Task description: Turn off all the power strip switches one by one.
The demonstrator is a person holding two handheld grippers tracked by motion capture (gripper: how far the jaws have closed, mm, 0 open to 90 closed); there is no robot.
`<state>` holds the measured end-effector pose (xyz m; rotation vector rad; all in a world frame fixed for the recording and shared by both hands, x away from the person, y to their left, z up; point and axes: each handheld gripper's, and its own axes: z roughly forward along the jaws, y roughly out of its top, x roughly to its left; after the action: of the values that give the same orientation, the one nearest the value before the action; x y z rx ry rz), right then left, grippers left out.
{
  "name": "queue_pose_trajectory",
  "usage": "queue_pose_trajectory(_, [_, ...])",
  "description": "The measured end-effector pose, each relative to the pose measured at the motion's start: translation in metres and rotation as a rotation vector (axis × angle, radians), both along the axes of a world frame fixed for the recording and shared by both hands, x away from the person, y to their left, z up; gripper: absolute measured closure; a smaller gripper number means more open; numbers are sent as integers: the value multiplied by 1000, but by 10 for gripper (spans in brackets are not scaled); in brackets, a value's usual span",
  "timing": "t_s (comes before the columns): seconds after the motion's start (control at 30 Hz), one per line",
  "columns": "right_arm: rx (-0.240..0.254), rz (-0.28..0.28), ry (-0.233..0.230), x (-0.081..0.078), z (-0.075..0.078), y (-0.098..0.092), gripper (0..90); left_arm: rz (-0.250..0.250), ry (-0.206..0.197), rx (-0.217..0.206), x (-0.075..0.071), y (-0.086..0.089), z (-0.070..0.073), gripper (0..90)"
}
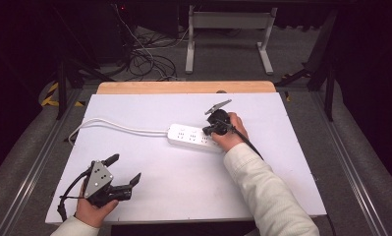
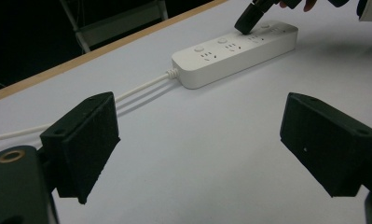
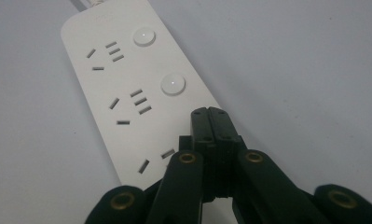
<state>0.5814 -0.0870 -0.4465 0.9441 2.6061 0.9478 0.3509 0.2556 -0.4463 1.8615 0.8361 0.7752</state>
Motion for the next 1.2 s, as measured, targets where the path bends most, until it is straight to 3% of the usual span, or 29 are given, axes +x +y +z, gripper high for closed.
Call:
queue_pose_trajectory(0.73, [-5, -12, 22, 2, 1, 1, 900, -1, 3, 1, 0, 0, 0, 121])
queue_pose_trajectory(0.8, [-9, 7, -11, 1, 7, 0, 900, -2, 4, 4, 0, 0, 0, 121])
queue_pose_trajectory(0.83, [88, 0, -60, -2, 18, -3, 900, -2, 3, 7, 1, 1, 0, 121])
queue_pose_trajectory(0.87, [137, -10, -78, -3, 24, -5, 900, -1, 6, 1, 1, 0, -1, 121])
queue_pose_trajectory(0.9, [153, -9, -96, -3, 28, -6, 900, 1, 5, 5, 2, 1, -1, 121])
queue_pose_trajectory(1.07, [115, 21, -88, -4, 23, 1, 900, -2, 2, 9, 1, 0, -1, 121])
queue_pose_trajectory(1.2, [124, 31, -86, -4, 20, 9, 900, -2, 2, 11, 1, 0, 0, 121])
